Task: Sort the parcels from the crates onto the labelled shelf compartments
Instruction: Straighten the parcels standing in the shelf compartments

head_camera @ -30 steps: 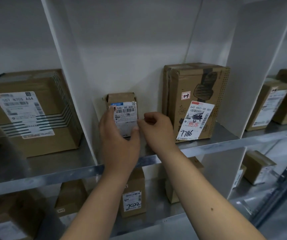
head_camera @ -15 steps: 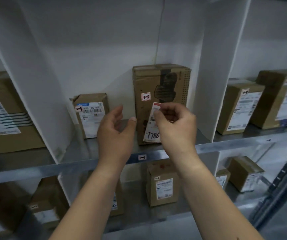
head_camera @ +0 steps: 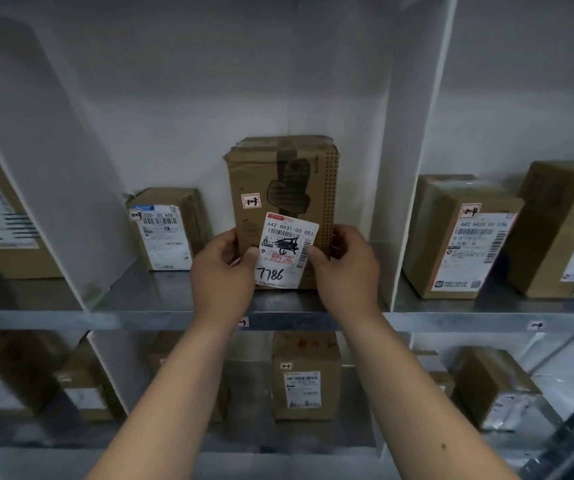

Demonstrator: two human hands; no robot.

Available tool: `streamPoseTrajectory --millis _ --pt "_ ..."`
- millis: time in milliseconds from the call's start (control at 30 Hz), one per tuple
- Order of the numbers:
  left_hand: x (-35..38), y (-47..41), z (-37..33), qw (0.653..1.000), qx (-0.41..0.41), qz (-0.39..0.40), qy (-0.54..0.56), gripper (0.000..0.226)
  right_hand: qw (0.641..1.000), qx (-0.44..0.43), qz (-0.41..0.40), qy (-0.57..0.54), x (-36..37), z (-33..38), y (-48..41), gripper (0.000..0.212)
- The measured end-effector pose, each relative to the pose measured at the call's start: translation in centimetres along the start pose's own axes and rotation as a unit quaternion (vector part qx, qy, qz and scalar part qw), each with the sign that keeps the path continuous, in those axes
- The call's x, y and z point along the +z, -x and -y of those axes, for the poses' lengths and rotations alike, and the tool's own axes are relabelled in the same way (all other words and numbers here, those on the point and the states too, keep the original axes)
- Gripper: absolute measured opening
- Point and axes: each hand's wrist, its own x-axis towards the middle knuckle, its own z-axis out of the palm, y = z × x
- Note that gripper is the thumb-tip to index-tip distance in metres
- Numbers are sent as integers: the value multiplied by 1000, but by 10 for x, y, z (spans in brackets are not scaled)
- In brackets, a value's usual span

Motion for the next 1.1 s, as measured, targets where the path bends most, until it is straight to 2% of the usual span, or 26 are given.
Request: streamPoseTrajectory --millis 367,533,767,900,1000,1100 --pt "-4 -14 8 998 -31 28 47 32 1000 21 -10 -19 4 -1 -5 43" --pt "-5 -15 9 996 -25 39 74 33 999 39 -25 -29 5 2 -1 49" --pt "-9 -15 13 994 -23 59 90 27 998 39 -43 -21 4 7 7 35" --pt "-14 -14 14 994 -28 66 82 35 996 58 -61 -11 7 10 13 45" --pt "-23 -10 7 997 19 27 73 39 995 34 -95 26 5 13 21 46" --pt "-27 3 -15 991 89 17 95 24 991 16 -136 11 -3 22 28 28"
